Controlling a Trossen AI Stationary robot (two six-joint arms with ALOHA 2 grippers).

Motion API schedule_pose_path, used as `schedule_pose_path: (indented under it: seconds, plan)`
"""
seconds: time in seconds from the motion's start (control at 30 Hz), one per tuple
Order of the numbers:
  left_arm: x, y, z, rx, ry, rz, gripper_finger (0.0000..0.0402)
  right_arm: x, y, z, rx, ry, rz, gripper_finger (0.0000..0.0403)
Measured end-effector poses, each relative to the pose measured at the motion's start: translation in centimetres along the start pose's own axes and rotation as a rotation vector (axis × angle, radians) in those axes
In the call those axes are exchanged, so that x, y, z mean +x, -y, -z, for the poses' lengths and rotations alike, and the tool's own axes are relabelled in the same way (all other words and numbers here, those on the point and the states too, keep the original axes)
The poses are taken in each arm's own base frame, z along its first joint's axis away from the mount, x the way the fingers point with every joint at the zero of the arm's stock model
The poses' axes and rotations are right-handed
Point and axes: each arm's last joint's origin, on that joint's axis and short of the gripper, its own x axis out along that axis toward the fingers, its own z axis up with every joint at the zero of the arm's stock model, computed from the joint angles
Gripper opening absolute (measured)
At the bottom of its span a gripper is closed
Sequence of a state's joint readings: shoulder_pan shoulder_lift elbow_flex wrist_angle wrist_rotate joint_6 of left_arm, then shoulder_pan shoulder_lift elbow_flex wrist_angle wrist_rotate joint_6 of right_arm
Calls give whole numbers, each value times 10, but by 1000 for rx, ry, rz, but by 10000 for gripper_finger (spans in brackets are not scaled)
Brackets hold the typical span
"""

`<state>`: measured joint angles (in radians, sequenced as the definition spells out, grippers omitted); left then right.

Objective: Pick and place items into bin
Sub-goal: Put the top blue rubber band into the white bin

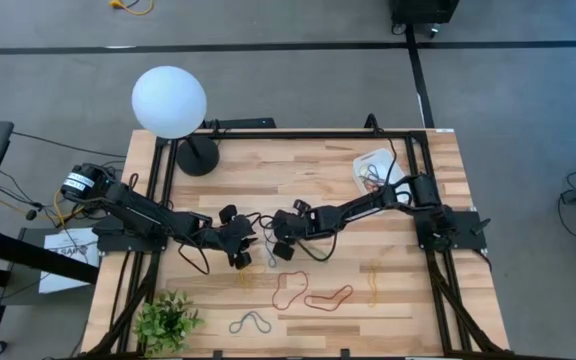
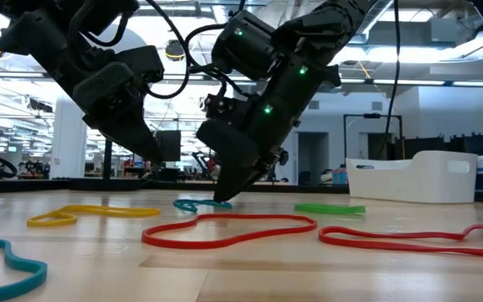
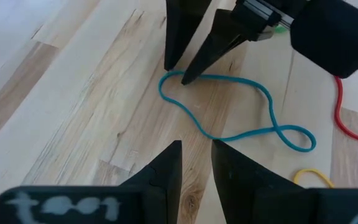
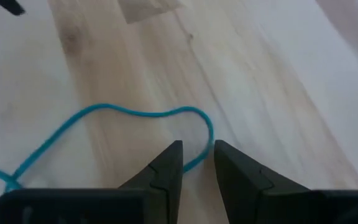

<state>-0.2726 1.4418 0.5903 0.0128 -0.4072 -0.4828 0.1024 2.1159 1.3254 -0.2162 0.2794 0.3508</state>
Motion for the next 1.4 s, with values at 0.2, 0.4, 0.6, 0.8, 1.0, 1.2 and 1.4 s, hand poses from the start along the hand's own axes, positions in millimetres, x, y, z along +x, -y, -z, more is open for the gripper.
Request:
schedule_pose_path:
  seconds: [0.2,0.4,0.6,0.8,1.0,1.2,1.4]
  plan:
    - [0,0,0,0,0,0,77,0,2,2,-7,-7,42,87]
    - [0,0,0,0,0,0,77,0,3,1,-5,-15,28,87]
    - [0,0,0,0,0,0,77,4,10,3,1,-18,-42,47]
    - [0,0,0,-2,0,0,77,4,12,2,-51,-21,-51,11]
    - [0,0,0,-5,0,0,77,-24,3,-9,-159,-45,-18,4]
    - [0,0,0,-3,-3,-1,77,-84,10,-22,-254,-38,196,2]
    - [0,0,0,-3,-4,-1,77,-146,50,-10,-122,-244,330,1]
